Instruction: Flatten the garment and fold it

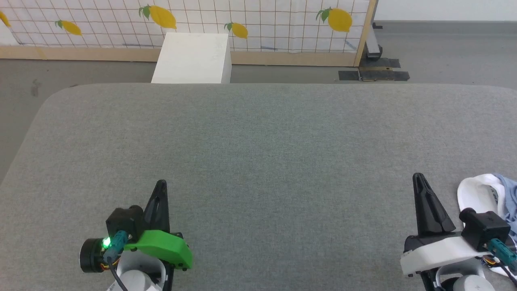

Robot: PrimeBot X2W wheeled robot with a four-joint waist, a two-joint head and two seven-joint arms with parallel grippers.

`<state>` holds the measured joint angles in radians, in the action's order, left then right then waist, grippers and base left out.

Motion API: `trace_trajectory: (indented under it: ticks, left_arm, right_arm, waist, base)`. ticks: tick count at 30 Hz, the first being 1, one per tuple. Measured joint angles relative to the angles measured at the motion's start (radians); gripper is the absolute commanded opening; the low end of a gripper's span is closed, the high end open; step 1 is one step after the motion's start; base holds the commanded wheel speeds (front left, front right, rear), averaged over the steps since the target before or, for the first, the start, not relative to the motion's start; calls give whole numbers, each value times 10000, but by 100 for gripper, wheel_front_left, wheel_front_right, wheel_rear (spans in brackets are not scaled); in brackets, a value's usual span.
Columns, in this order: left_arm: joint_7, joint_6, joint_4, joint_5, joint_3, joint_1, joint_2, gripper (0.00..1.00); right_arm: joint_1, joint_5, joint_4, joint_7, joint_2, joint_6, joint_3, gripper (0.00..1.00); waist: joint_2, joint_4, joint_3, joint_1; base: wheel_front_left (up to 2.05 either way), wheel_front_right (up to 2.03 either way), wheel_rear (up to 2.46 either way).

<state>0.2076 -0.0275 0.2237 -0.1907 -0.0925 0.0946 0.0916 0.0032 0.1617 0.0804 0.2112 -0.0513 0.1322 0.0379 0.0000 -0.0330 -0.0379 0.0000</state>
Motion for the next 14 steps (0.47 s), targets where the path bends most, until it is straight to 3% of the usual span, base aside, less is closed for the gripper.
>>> trace_trajectory:
  ticks: [14]
  left_arm:
    - [-291,17,-295,334,132,-122,-35,0]
  right_arm:
    - [0,-234,-92,-276,0,0,-44,0]
  waist:
    - [0,45,52,0]
  base:
    - [0,0,0]
